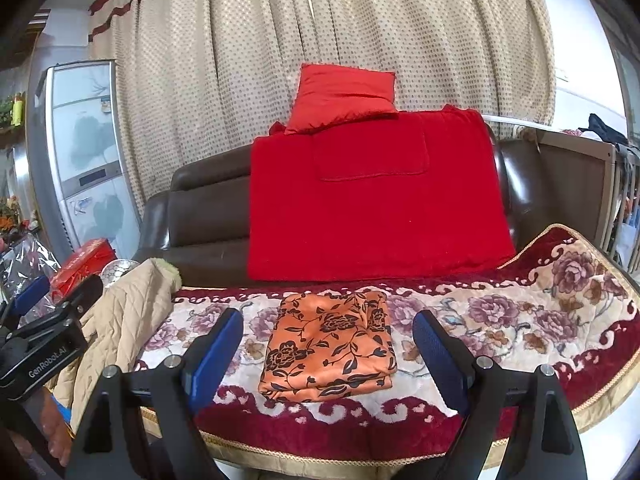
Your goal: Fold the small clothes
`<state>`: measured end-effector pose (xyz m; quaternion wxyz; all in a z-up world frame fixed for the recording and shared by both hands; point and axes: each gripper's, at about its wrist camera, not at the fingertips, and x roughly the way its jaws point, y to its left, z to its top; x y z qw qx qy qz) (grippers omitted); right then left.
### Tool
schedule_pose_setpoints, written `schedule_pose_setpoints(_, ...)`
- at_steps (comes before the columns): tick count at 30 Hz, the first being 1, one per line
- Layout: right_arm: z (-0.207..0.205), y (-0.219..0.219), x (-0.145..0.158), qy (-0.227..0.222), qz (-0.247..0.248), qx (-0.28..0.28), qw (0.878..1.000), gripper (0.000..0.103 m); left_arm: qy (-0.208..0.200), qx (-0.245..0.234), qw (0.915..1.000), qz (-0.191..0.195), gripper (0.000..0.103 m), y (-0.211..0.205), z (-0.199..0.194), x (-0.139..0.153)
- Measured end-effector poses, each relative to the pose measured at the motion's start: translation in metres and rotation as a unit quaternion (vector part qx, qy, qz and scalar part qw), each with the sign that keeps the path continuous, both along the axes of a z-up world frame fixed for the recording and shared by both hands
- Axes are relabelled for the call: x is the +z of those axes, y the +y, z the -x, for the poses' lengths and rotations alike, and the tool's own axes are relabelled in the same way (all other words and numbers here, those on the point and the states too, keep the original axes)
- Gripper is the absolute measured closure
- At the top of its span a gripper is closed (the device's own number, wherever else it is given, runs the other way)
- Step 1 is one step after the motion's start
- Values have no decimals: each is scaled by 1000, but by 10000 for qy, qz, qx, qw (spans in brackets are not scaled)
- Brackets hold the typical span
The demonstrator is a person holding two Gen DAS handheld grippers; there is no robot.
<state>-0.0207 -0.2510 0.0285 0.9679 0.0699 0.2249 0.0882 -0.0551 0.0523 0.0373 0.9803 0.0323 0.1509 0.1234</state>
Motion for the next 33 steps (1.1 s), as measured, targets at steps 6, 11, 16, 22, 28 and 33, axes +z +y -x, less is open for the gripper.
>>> schedule_pose_setpoints(6,-1,5,-1,21,53,2,10000,13,33,19,10000,25,2,6,-1,0)
schedule_pose_setpoints(11,-4,9,-2,46,106,11,9999,13,61,35,10000,39,2,9,-4,-2)
schedule_pose_setpoints(16,-6,12,-6,102,131,20,9999,13,94,57,9999,61,2,12,-6,-5)
schedule_pose_setpoints(22,-9,15,-9,145,156,22,9998,13,136,82,9998,70,2,15,-10,-9)
schedule_pose_setpoints(28,-10,18,-11,177,167,19,9997,13,179,111,9997,99,2,16,-13,-13)
schedule_pose_setpoints(33,-13,20,-14,205,184,22,9996,13,216,117,9996,112,2,18,-16,-16)
